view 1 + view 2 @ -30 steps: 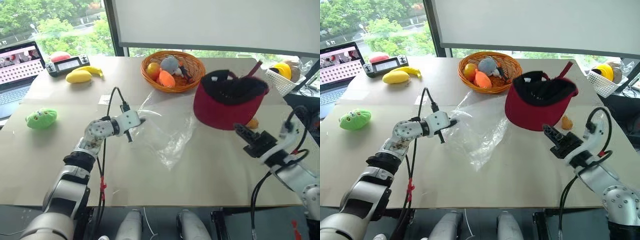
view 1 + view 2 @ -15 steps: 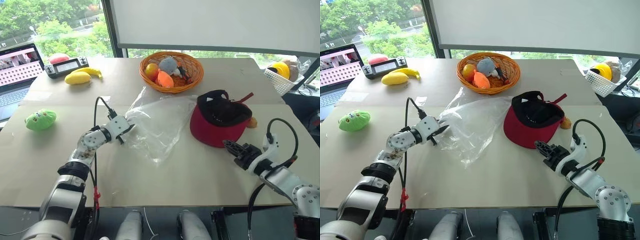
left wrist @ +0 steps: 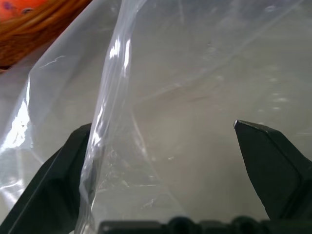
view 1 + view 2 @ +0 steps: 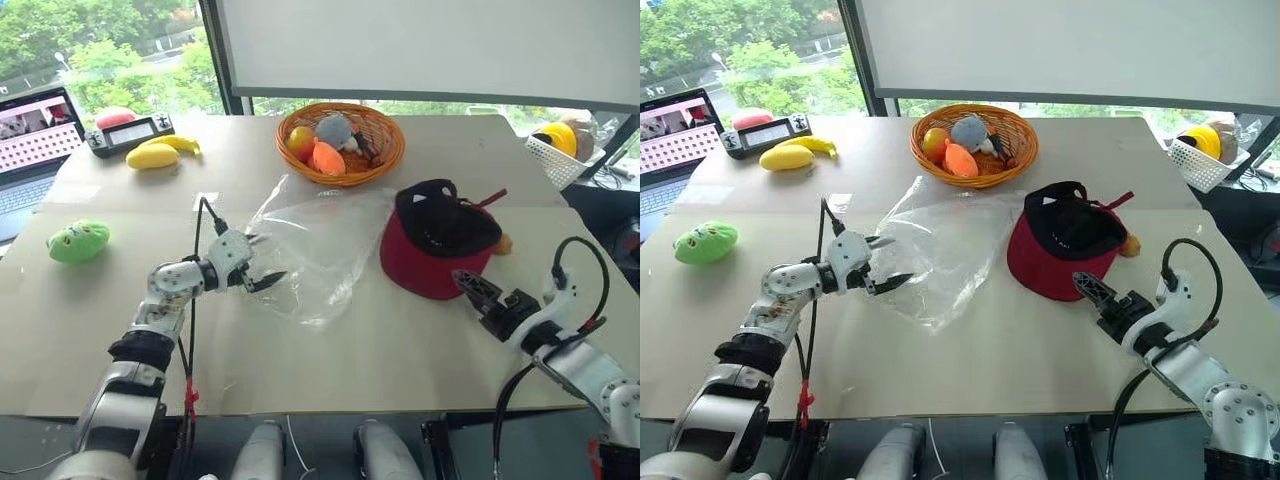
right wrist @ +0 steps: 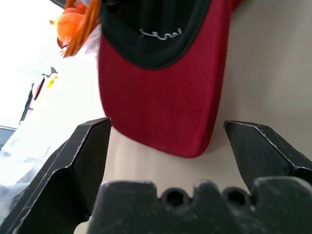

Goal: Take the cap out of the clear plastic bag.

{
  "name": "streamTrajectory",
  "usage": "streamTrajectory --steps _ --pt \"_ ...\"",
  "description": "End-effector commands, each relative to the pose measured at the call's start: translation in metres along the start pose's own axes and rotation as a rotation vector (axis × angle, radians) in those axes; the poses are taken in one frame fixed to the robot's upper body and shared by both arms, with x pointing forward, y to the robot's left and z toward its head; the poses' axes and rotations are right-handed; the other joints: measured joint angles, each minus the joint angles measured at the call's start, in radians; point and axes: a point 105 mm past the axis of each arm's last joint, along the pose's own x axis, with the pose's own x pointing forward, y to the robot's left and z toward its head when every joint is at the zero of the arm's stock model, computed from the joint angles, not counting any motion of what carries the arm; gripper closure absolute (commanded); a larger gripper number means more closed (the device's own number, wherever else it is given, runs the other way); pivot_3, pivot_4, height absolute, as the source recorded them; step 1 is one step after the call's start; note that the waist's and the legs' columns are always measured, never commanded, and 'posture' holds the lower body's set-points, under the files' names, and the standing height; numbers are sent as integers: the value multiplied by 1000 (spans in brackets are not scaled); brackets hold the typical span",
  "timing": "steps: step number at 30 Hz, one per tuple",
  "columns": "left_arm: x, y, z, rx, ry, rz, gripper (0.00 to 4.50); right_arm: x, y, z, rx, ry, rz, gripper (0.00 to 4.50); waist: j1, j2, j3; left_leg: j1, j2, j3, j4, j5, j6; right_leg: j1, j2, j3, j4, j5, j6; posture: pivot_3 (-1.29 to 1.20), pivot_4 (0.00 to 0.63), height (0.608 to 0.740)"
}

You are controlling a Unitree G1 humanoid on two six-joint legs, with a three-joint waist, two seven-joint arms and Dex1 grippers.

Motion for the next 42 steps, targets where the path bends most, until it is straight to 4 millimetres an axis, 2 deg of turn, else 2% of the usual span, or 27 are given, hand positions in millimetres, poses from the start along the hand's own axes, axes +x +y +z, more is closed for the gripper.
streamTrajectory --steps 1,4,6,10,14,15,17,19,21,24,29,34,42 --pt "-16 7 39 -48 -92 -41 42 -9 16 19 -101 -61 34 0 -2 0 0 0 0 0 0 0 0 0 0 0 0 0 0 0 150 733" --pt "-27 14 53 -109 -108 -37 42 -15 22 25 -159 -81 45 0 -2 0 0 1 0 0 1 0 0 1 0 0 0 -2 3 0 150 733" --pt "-38 14 58 -186 -111 -70 42 -20 33 31 -181 -109 87 0 -3 0 0 1 0 0 0 0 0 1 1 0 0 -4 6 0 150 733" --pt "-69 0 61 -446 -137 -219 42 -25 53 44 -218 -162 159 0 -8 1 0 0 1 0 0 0 0 0 1 0 0 -4 6 0 150 733" --pt "-83 22 71 -589 -286 -129 42 -26 60 52 -189 -210 190 0 -2 1 0 1 2 1 0 0 0 0 1 0 0 -4 6 0 150 733" --pt "-87 39 71 -618 -353 -17 42 -24 58 57 -232 -242 161 0 2 1 0 2 2 1 0 0 0 0 1 0 0 -4 6 0 150 733" --pt "-94 76 57 -659 -423 269 42 -20 53 64 -343 -292 74 0 10 0 0 1 2 1 1 0 0 1 1 -1 0 -4 6 0 150 733" --pt "-96 96 41 -655 -397 475 42 -17 46 67 -436 -311 0 0 16 0 0 1 2 1 3 0 0 1 1 -1 0 -4 7 0 150 733" --pt "-95 105 20 -613 -293 631 42 -14 37 68 -546 -320 -87 0 20 0 0 0 1 2 3 0 0 1 0 -1 -1 -3 7 0 150 733" --pt "-104 118 -10 -554 -187 883 42 -14 14 73 -691 -370 -253 0 22 0 0 0 1 3 1 0 0 -1 0 0 -1 -2 4 0 150 733" --pt "-127 125 -42 -524 -101 1206 42 -23 -15 74 -854 -413 -407 0 27 0 0 -2 1 4 0 0 0 -3 -1 0 -1 0 0 0 150 733" --pt "-136 118 -65 -545 -55 1327 42 -19 -28 71 -848 -426 -402 0 23 0 0 0 1 4 0 0 0 -2 -1 1 -1 0 1 0 150 733" --pt "-125 100 -82 -569 -37 1291 42 -10 -36 66 -922 -415 -399 0 22 0 0 1 1 4 0 0 0 -1 -1 1 -1 1 0 0 150 733"
